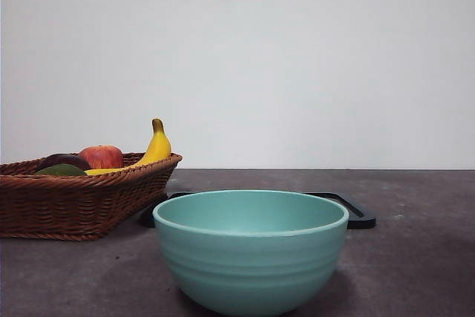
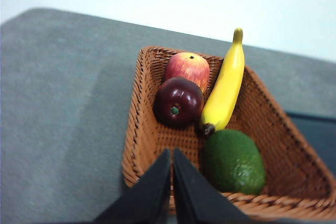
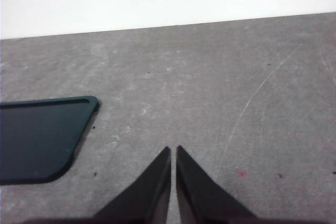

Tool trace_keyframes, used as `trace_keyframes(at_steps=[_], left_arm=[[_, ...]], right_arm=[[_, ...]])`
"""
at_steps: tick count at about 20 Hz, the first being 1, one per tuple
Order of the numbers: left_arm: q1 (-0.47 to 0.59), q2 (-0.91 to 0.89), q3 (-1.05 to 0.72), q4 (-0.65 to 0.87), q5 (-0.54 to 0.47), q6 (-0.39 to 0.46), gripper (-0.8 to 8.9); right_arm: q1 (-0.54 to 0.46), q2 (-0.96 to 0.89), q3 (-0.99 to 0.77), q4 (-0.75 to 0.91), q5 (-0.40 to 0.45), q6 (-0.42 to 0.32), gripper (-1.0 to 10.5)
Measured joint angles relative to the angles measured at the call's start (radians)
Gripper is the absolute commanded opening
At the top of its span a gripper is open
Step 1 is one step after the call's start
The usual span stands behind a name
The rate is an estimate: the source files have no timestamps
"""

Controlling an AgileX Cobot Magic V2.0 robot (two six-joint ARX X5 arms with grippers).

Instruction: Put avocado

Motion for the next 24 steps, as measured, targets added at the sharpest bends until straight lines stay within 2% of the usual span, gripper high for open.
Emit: trace_keyframes(at_steps=[5,12,17,24], left_arm=[[0.0,0.0,0.0,0.0,0.0,-0.146,0.08],[0.0,0.001,0.019,-0.048,0.006,-0.248,0.09],[0.0,0.039,0.095,-0.125,0.008,-0.273,0.09],[0.0,0.16,0.273,-0.192,0.047,-0.263,0.09]], right_arm=[[0.0,0.0,0.0,0.001,-0.036,0.056,0.1],[0.0,0.0,0.02,-0.011,-0.051,0.143,0.1],[0.0,0.016,0.105,-0.034,-0.051,0.175,0.1],[0.0,0.137,0.286,-0.145,-0.079,0.178,0.1]])
